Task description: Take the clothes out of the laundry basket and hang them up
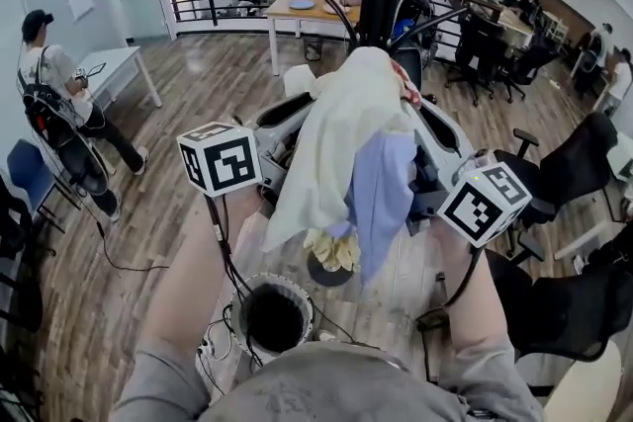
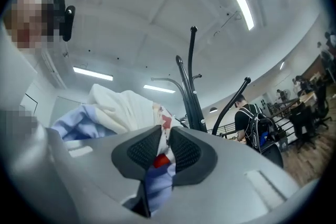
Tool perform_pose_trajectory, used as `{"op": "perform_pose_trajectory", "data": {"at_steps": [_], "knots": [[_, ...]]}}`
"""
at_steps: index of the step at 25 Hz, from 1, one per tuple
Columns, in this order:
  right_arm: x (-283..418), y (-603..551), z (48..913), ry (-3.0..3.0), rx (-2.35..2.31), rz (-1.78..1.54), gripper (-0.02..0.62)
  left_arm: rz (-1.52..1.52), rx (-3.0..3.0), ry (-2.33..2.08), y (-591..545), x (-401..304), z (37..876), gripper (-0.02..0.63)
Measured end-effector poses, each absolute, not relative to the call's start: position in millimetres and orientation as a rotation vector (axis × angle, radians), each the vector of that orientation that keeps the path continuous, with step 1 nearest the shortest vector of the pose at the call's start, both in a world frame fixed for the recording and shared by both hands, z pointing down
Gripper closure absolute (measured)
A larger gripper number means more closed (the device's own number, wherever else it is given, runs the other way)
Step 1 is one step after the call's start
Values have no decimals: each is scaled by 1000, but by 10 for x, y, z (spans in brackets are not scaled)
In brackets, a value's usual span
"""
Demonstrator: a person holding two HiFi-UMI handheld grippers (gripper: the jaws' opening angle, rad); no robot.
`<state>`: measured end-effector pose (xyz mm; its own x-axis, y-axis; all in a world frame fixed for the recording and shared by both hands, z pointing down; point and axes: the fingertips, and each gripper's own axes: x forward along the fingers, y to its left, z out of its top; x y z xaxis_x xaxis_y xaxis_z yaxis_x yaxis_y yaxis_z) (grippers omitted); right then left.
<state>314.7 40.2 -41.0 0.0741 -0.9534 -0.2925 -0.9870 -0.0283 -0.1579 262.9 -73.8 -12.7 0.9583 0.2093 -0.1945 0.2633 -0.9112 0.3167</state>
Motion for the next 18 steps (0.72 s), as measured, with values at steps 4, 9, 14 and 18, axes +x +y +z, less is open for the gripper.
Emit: {"op": "perform_pose_trajectory", "data": {"at_steps": [4,9,14,18], "knots": [[3214,631,-402,1933,-2077,193,462,-175,2854,301,-755,2555,-23,431],[3159,974,-347,1943,-2167,221,400,-107,2929,248,-748,2355,98,420],[2974,1133,-362,1979,-2135,243,403,-135,2957,206,-770,2178,104,420],[2525,1218,-574,2048,-2036,323,407,-171,2996,138,-690,1831,-33,420]]}}
